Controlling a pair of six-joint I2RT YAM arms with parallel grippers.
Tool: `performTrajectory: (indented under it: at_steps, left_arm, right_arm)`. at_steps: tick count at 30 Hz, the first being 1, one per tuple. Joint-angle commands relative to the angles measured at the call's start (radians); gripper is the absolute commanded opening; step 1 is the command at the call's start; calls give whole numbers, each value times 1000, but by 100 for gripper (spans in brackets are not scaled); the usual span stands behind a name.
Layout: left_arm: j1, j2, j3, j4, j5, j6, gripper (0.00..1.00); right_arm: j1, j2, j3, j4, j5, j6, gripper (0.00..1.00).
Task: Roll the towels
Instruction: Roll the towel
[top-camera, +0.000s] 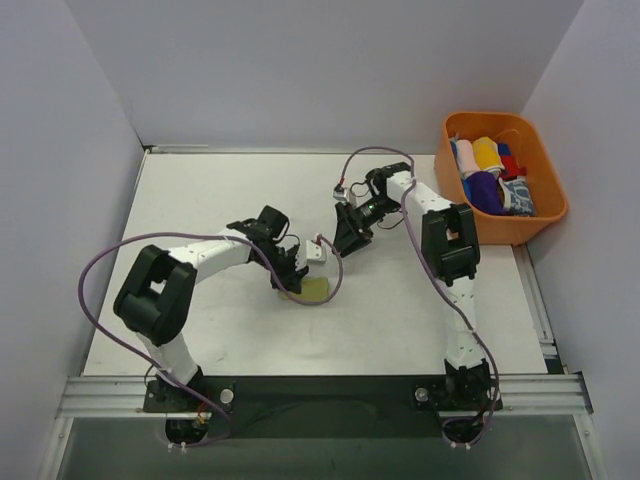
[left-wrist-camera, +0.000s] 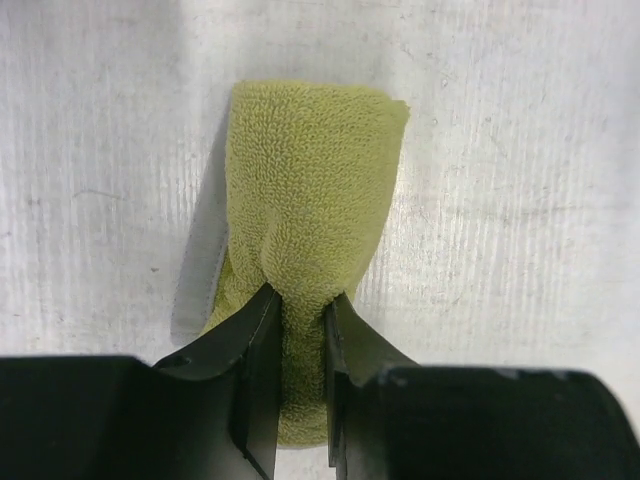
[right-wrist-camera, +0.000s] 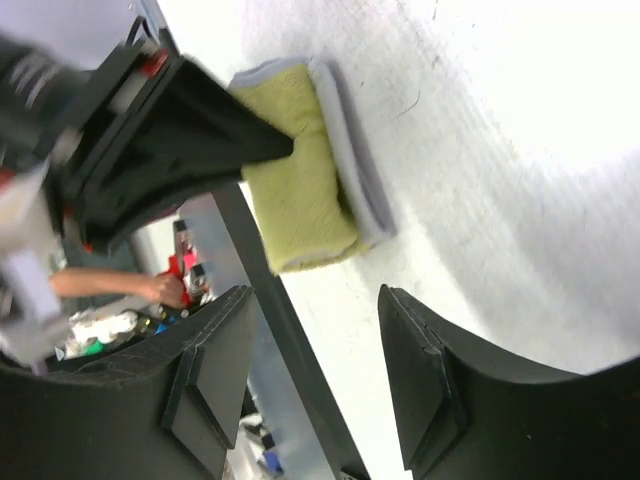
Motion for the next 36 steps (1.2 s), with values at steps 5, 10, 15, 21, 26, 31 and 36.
performTrajectory:
  at_steps: [5,10,15,21,26,31,36]
  left_arm:
    - [134,218,174,-277,147,-160,15]
    - [159,318,272,-341,173,-160,18]
    - [190,377,328,-363,204,-183,19]
    - [197,403,357,-363,197,-191,20]
    - [197,421,377,-364,184,-200,22]
    - [199,417,377,-361,184,-203,28]
    - [226,361,352,-354,191,-217,50]
  right_arm:
    - [24,-200,-248,175,76,184,52]
    - [49,-249,-375,350,84,323,55]
    - [84,-248,-395,432,107,383,55]
    - [122,-222,-400,497,104,429,53]
    - [145,-197,-395,514,96,442,42]
    - [142,-175,-392,516,112,445,12]
    - [124,-175,-414,521,137,460,0]
